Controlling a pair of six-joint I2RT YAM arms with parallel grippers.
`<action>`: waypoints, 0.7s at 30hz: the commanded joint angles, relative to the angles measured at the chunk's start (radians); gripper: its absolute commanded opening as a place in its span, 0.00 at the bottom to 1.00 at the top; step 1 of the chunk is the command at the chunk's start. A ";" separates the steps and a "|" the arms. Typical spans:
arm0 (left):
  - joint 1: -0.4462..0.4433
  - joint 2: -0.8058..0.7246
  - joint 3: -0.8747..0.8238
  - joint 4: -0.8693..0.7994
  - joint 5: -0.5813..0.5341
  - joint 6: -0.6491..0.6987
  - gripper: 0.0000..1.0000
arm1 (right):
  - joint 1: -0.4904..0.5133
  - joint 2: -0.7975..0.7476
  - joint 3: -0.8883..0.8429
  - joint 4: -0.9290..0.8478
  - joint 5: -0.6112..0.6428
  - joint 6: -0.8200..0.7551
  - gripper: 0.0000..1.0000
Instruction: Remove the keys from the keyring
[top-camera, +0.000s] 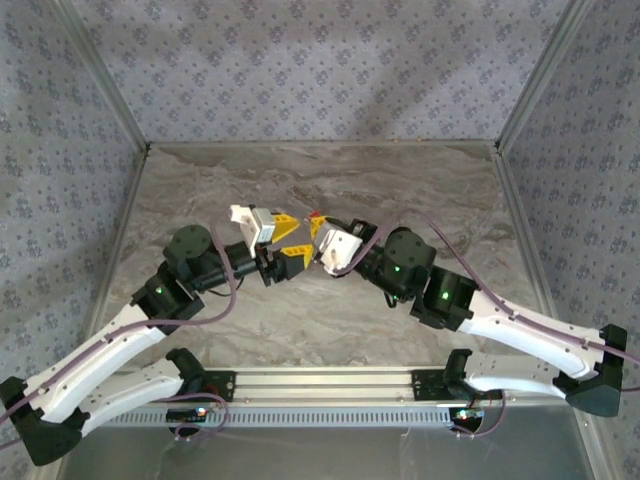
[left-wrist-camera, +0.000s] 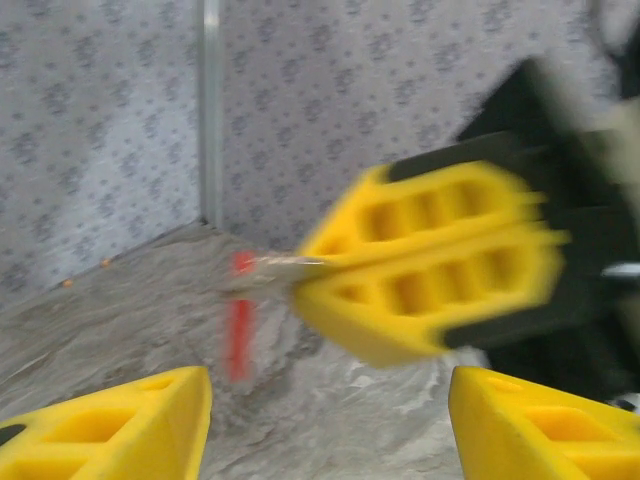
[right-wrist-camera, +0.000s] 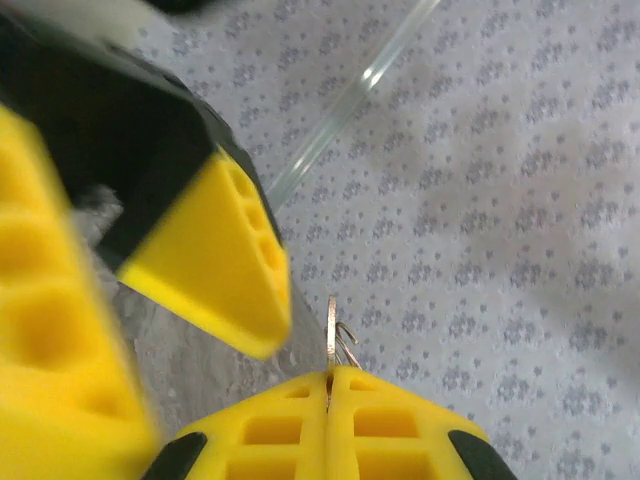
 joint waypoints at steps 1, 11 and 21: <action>-0.015 -0.039 0.006 0.025 0.057 0.027 0.65 | -0.049 -0.038 -0.048 0.074 -0.023 0.071 0.00; 0.022 -0.095 0.016 -0.040 -0.090 -0.013 0.69 | -0.264 -0.149 -0.104 0.070 -0.380 0.266 0.00; 0.331 0.078 0.144 0.072 0.202 -0.384 0.74 | -0.512 -0.069 -0.058 0.199 -0.870 0.604 0.00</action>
